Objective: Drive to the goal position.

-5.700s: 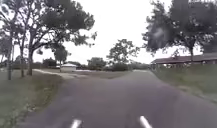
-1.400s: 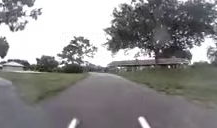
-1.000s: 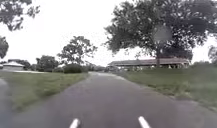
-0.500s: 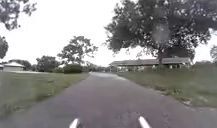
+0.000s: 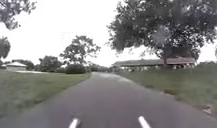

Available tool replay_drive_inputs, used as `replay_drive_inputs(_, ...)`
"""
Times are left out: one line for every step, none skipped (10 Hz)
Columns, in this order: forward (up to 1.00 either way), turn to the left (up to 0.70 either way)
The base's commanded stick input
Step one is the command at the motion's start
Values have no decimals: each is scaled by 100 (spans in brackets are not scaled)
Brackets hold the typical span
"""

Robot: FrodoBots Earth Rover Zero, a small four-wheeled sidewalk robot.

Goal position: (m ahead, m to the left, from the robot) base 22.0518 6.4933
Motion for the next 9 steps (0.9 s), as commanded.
replay_drive_inputs(70,0)
replay_drive_inputs(70,0)
replay_drive_inputs(70,0)
replay_drive_inputs(70,0)
replay_drive_inputs(70,2)
replay_drive_inputs(70,9)
replay_drive_inputs(70,16)
replay_drive_inputs(70,20)
replay_drive_inputs(70,23)
